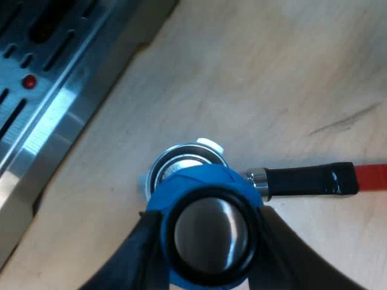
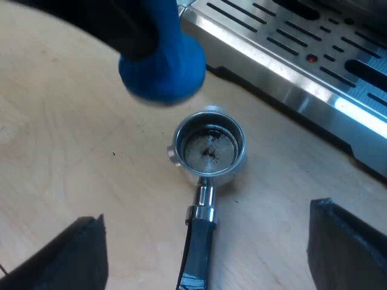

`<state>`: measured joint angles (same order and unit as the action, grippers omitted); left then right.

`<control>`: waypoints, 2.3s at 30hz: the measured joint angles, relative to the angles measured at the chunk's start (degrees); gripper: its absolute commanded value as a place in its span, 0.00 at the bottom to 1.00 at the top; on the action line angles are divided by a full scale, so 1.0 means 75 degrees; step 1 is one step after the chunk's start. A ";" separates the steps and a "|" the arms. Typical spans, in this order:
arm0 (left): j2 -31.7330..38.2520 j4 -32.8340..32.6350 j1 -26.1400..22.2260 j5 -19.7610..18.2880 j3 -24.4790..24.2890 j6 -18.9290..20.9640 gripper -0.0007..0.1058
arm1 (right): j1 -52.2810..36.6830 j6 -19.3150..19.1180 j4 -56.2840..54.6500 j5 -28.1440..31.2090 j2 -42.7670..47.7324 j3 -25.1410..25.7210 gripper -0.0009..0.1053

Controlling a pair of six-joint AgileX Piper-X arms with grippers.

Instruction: Grind coffee beans and then tamp

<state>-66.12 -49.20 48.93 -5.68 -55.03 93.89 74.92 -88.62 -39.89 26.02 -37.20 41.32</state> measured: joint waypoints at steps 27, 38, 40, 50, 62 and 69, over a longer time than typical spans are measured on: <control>-0.1408 0.0469 0.0134 0.0201 -0.0021 -0.0341 0.01 | 0.0000 0.0042 0.0000 0.0048 0.0000 0.0000 0.66; -0.1664 0.0867 0.0134 0.0201 -0.0021 -0.0341 0.01 | 0.0000 0.0042 0.0000 0.0048 0.0000 0.0000 0.66; -0.1664 0.0867 0.0134 0.0201 -0.0021 -0.0341 0.01 | 0.0000 0.0042 0.0000 0.0048 0.0000 0.0000 0.66; -0.1664 0.0917 0.0134 0.0201 0.0016 -0.0341 0.01 | 0.0000 0.0042 0.0000 0.0048 0.0000 0.0000 0.66; -0.1664 0.1528 0.0134 0.0280 0.0570 -0.0341 0.01 | 0.0000 0.0042 0.0000 0.0048 0.0000 0.0000 0.66; -0.1664 0.1777 0.0134 0.0309 0.0579 -0.0341 0.01 | 0.0000 0.0042 0.0000 0.0048 0.0000 0.0000 0.66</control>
<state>-78.60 -35.87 49.93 -3.36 -50.69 91.33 74.92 -88.31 -39.89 26.39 -37.20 41.32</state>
